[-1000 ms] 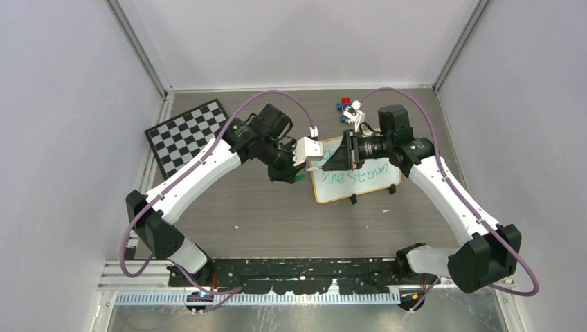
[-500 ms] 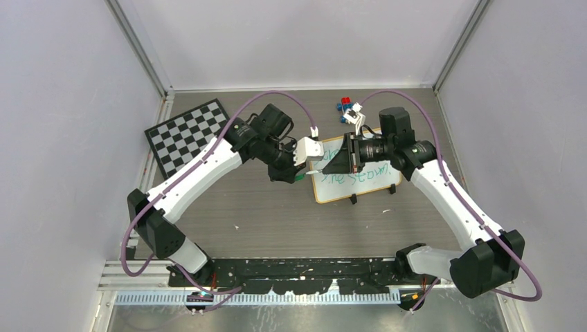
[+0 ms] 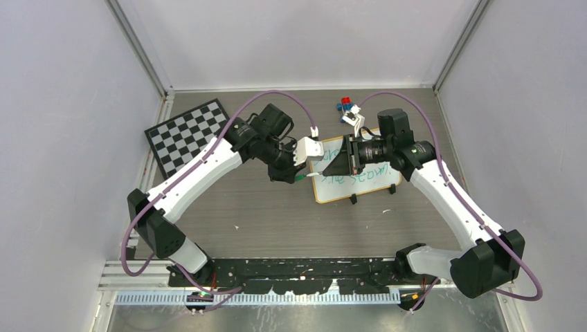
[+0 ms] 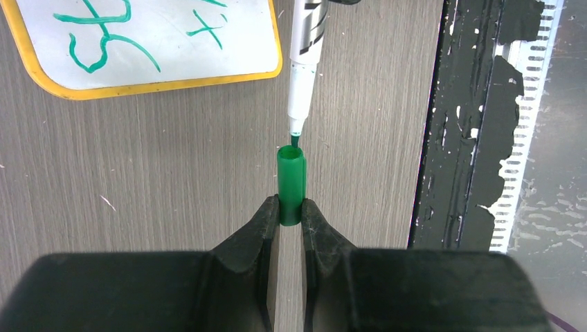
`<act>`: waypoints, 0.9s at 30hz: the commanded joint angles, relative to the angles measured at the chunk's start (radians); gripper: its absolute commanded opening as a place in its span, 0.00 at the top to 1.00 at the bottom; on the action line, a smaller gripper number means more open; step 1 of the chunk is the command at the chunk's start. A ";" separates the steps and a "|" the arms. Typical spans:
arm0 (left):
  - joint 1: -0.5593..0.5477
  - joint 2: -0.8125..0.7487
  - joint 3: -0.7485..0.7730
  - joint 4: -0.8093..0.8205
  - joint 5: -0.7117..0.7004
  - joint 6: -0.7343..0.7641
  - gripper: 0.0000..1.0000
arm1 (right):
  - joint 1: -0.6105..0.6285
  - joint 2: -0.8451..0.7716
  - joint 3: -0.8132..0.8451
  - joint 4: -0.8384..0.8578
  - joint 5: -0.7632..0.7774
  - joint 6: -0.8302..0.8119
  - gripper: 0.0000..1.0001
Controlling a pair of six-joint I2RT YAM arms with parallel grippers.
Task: Write a sentence on the whiteboard
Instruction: Insert the whiteboard marker without the cap into the pen cap.
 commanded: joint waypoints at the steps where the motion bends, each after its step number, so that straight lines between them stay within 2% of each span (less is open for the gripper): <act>1: -0.005 -0.011 0.043 -0.005 0.035 -0.015 1.00 | 0.005 -0.017 0.021 -0.004 0.015 -0.023 1.00; 27: -0.062 0.046 0.126 -0.001 0.013 -0.040 1.00 | 0.028 0.018 0.014 -0.003 0.031 -0.034 1.00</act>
